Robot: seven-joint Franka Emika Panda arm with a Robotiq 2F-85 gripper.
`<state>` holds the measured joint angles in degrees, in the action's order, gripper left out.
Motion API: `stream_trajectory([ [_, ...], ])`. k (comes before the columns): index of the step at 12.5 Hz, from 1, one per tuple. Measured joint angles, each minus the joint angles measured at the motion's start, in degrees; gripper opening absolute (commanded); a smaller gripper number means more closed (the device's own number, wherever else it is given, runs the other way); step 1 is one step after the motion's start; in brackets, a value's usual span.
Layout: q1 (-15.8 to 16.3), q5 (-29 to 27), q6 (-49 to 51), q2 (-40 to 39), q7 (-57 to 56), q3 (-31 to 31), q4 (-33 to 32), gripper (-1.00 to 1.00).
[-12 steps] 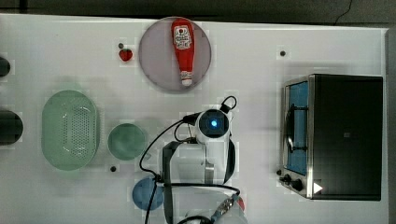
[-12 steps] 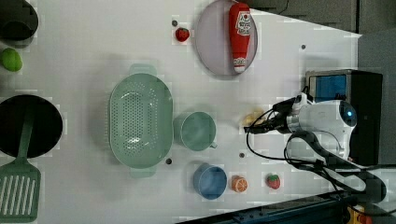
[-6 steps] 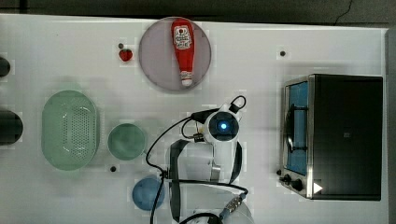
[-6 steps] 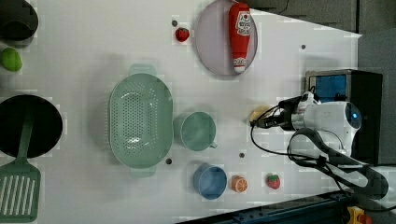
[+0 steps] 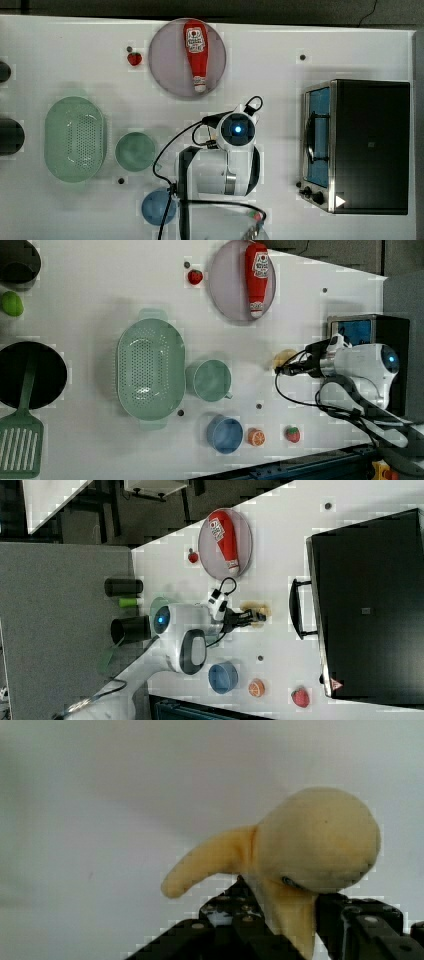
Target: Pick Banana and place it in mug.
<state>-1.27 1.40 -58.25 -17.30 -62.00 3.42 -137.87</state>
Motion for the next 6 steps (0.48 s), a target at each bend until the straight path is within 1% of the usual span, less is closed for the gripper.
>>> stream_trajectory([
  [2, 0.3, -1.0, 8.3, 6.8, -0.1, 0.6, -0.7, -0.37],
  [3, -0.1, -1.0, 12.6, 10.7, -0.1, 0.5, -0.4, -0.37],
  [4, -0.4, -0.5, 15.5, 14.3, -0.1, 0.3, 0.8, -0.37],
  [6, -0.7, -0.3, 25.0, 22.0, -0.1, 0.1, 4.8, -0.37],
])
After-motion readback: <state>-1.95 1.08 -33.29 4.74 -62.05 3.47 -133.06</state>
